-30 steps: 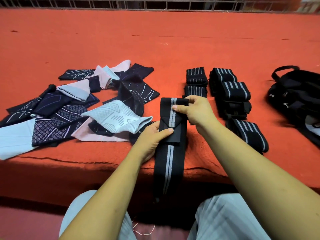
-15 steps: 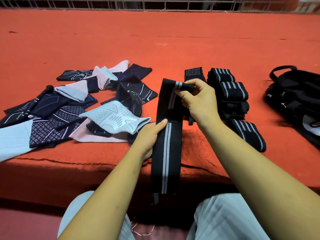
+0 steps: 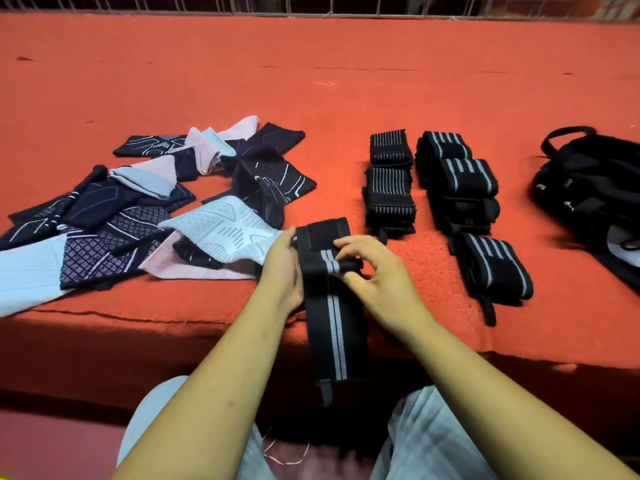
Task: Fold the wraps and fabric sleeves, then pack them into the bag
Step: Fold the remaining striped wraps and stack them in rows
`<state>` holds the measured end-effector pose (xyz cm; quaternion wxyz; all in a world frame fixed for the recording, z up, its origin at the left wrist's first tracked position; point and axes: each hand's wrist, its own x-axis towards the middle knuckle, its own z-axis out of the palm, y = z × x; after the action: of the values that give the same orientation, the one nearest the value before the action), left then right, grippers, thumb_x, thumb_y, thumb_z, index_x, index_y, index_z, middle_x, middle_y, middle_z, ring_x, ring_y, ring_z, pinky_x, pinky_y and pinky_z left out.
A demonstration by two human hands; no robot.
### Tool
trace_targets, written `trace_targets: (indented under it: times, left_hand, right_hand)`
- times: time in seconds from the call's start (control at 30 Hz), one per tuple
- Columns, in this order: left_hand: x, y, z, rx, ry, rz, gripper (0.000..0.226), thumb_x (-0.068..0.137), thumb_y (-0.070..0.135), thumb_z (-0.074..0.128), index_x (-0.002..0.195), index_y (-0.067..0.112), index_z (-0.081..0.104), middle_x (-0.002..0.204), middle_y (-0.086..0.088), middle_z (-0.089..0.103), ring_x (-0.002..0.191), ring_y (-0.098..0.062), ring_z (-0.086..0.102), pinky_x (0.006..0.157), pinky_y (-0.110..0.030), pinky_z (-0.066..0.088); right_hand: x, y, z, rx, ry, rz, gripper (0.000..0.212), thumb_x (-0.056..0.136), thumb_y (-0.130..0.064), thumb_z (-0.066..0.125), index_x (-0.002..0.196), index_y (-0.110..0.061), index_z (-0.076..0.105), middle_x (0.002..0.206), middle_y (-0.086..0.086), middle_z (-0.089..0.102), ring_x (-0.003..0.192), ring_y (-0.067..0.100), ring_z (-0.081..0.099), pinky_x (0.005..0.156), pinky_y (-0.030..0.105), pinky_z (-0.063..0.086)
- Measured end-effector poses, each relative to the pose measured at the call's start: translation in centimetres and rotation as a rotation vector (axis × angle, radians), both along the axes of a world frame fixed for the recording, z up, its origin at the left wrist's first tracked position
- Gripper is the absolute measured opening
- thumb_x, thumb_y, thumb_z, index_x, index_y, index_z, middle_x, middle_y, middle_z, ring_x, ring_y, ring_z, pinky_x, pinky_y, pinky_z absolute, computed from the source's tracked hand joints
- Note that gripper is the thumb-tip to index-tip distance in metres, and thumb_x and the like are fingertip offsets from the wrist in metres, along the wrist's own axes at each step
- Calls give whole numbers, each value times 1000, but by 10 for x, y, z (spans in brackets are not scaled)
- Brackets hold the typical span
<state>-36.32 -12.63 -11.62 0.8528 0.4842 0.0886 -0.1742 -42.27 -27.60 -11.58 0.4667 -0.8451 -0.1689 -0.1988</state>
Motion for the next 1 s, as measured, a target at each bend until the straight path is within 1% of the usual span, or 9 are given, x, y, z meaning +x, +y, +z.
trace_targets:
  times: [0.1,0.2,0.4,0.53,0.63,0.7,0.8,0.9,1.0]
  left_hand:
    - [-1,2,0,1,-2,-9,48,97,43,44,108,2,67,93,-19,71,76,-30,70,62,-34,59]
    - [-6,2,1,2,-10,-53,30,93,32,57,92,7,73,93,-18,70,79,-30,69,75,-42,58]
    - [-13,-1,0,108,-107,-44,41,93,14,61,127,-9,56,112,-28,65,97,-36,65,86,-48,55]
    - [-14,-1,-6,60,-148,-4,43,93,14,59,128,-9,54,115,-30,64,102,-38,63,93,-51,51]
    - [-18,-1,-3,-25,-156,8,33,90,15,57,119,1,64,112,-23,69,100,-37,66,95,-52,50]
    - [-23,-3,2,-70,-183,-7,32,90,15,56,117,3,66,116,-24,68,103,-36,66,98,-51,50]
    - [-25,-9,10,23,-275,40,28,94,11,54,119,4,65,114,-19,70,102,-29,66,96,-43,52]
    - [-22,-9,15,168,-347,120,28,96,15,57,122,6,62,115,-14,71,102,-25,67,96,-42,52]
    - [-20,-8,17,263,-372,94,46,83,43,67,121,17,63,118,-7,71,113,-24,66,103,-46,48]
  right_hand:
    - [-5,-4,-9,-105,-17,-3,26,69,-1,61,90,-16,65,115,-4,64,113,13,57,102,31,42]
    - [-8,-4,-15,-219,-25,-38,23,70,-11,59,90,-20,65,115,-8,61,112,18,54,98,43,42]
    - [-16,-5,-26,-291,73,-42,24,78,-37,63,95,-20,67,111,-9,51,109,15,49,98,34,41]
    - [-16,4,-14,-118,80,-122,21,88,-36,58,93,-18,66,100,-5,53,99,11,51,93,28,42]
    - [-4,10,6,140,186,-290,32,97,-28,57,125,-12,54,115,3,52,104,11,52,99,29,43]
    - [4,20,16,271,360,-264,49,99,-40,50,140,-13,42,130,7,51,115,14,52,106,33,40]
    - [8,37,22,339,388,-200,60,92,-58,39,136,-17,44,131,6,56,122,19,53,107,41,41]
    - [10,38,28,358,338,-222,30,102,-33,45,123,-13,52,117,6,64,110,22,61,98,40,48]
    - [16,30,35,471,293,-242,7,99,-21,54,104,-16,55,93,5,67,88,19,65,85,41,52]
